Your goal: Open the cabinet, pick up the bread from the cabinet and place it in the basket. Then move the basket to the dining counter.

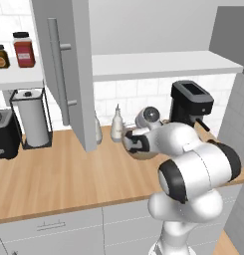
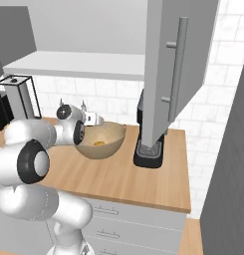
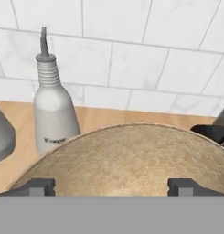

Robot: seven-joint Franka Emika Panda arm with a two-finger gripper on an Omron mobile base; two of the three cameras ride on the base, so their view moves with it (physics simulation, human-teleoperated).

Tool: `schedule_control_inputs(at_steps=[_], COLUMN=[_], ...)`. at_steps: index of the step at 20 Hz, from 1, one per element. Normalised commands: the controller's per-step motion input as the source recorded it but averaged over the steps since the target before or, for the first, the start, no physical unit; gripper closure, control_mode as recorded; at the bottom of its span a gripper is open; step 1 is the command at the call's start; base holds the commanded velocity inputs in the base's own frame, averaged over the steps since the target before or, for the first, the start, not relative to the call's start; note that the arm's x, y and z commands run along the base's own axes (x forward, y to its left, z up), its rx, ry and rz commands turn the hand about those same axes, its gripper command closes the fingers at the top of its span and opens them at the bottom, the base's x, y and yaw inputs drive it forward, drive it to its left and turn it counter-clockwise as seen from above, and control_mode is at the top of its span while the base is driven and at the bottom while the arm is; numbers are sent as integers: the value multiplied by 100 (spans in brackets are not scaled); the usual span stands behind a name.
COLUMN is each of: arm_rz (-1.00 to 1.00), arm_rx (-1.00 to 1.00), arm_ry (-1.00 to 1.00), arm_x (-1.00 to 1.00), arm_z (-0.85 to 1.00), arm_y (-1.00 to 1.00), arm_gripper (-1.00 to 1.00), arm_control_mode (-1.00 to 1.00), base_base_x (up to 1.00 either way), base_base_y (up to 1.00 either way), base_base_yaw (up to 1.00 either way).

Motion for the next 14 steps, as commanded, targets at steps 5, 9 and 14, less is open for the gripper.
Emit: schedule_control_inputs(at_steps=[5,9,14], arm_rz=[8,6,6], arm_rx=[0,-5,-8], arm_ry=[28,24,23], arm_x=[-49,-6,-2], arm_z=[24,-51,-69], arm_y=[63,11,2], arm_gripper=[-100,-100,-100], arm_control_mode=[-100,-100,-100], base_base_x=[0,0,0], base_base_y=[0,0,0], base_base_yaw=[0,0,0])
